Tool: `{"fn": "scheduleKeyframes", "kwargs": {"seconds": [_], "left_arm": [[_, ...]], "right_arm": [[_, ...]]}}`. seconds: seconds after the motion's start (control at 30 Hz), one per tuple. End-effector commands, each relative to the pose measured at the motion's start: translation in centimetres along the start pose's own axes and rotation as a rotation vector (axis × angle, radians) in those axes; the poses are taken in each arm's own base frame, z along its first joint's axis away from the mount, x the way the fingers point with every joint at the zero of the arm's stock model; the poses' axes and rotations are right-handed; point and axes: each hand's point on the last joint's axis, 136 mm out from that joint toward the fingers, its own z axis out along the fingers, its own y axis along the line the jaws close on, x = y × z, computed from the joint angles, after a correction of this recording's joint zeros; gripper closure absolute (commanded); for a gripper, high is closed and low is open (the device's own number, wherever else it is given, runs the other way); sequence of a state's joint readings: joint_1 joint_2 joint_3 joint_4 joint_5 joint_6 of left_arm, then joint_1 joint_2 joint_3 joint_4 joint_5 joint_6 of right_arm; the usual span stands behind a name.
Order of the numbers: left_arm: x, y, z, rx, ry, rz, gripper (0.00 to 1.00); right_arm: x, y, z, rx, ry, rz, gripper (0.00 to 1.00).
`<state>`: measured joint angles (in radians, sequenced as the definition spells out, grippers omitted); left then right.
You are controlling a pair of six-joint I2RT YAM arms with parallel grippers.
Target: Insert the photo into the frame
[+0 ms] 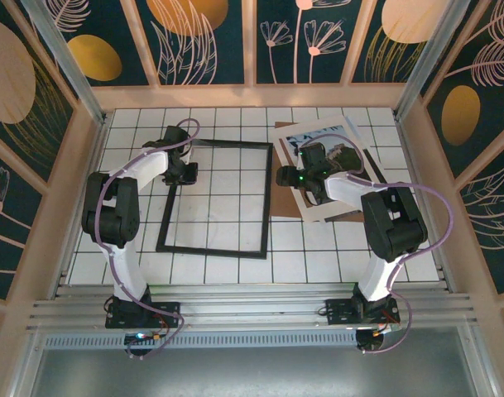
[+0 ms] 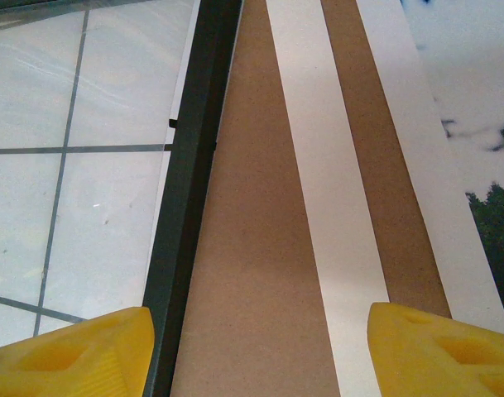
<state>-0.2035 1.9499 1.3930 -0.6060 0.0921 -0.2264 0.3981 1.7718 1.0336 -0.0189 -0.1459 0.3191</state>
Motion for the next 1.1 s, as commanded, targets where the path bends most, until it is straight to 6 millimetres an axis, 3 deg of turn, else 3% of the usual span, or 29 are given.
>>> {"fn": "scheduleKeyframes", "kwargs": {"seconds": [0.0,0.77,1.07], "left_arm": [[1.04,0.56,-0.49,-0.022,0.026,-0.014,1.0],[1.19,-0.34,0.04,0.032,0.032,-0.031,1.0],[1.09,-0.25,0.23,0.025,0.031,-0.034,0.75]], "right_arm": [[-0.79,-0.18,-0.25,0.013,-0.024,-0.011,0.31],[-0.89,-0.14,-0.01,0.009,-0.024,-0.011,0.31],[-1.03,-0.03,0.1,0.005,-0.024,-0.014,0.31]]}}
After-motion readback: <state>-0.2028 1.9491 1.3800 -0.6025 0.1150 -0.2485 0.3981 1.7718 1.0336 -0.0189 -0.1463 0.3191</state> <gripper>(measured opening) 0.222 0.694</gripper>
